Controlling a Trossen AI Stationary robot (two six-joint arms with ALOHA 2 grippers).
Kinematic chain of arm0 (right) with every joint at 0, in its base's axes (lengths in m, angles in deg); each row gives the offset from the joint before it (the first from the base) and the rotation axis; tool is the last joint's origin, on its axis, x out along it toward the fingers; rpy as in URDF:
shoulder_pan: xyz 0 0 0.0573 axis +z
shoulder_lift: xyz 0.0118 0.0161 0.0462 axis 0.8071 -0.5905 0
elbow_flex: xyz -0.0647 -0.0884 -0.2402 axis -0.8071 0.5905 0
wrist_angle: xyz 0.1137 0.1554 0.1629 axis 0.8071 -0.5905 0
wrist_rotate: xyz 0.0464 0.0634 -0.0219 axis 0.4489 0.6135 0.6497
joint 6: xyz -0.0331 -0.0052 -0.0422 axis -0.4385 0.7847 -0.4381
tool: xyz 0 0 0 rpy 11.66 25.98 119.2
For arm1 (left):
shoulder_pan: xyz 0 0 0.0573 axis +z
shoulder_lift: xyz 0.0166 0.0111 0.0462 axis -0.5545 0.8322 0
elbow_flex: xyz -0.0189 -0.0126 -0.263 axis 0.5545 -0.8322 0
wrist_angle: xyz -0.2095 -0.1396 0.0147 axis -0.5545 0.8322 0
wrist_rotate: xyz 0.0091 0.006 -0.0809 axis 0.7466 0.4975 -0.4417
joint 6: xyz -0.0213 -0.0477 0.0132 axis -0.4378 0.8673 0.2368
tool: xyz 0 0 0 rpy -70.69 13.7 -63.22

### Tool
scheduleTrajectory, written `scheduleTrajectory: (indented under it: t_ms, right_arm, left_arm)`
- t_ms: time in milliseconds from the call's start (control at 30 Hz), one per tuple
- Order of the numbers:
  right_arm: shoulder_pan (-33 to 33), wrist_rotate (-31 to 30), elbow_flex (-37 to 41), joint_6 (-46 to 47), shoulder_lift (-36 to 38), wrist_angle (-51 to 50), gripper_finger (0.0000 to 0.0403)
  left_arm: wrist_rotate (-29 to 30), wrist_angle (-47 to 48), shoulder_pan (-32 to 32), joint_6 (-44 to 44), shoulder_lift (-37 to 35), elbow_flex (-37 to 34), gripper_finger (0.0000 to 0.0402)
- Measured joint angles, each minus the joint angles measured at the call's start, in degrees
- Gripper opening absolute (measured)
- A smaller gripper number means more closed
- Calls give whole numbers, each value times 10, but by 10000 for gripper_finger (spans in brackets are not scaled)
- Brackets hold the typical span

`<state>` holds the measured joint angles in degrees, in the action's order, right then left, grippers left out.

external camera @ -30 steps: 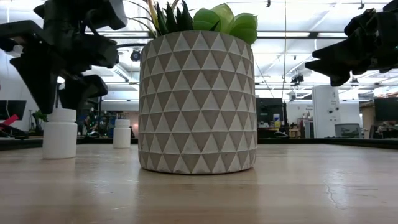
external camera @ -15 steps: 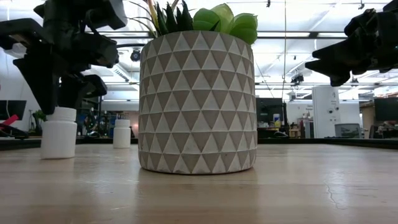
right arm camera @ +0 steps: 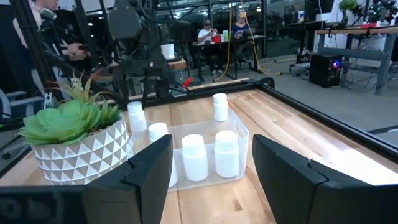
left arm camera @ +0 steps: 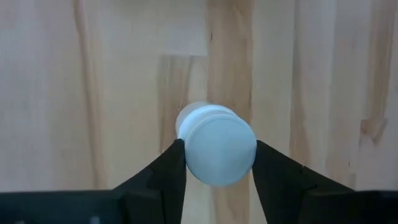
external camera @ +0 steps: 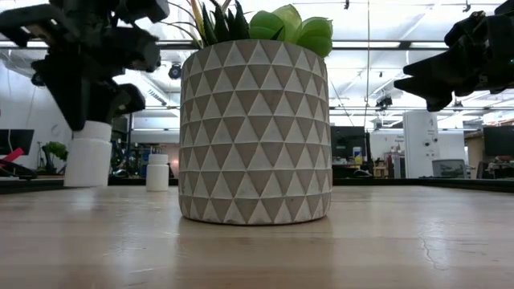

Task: Pick and place pill bottles into a basket
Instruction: Put the white pill bottle into the transparent bin

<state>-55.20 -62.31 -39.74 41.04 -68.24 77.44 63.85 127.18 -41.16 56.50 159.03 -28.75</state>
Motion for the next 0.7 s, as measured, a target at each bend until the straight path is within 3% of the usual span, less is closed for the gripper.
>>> scheduleTrajectory:
  t_ms: [367, 700]
  right_arm:
    - [0, 0, 0, 0, 0, 0, 210]
    - [0, 0, 0, 0, 0, 0, 210]
  left_arm:
    - [54, 87, 4, -1, 2, 92, 140]
    - [55, 122, 67, -1, 12, 172, 140]
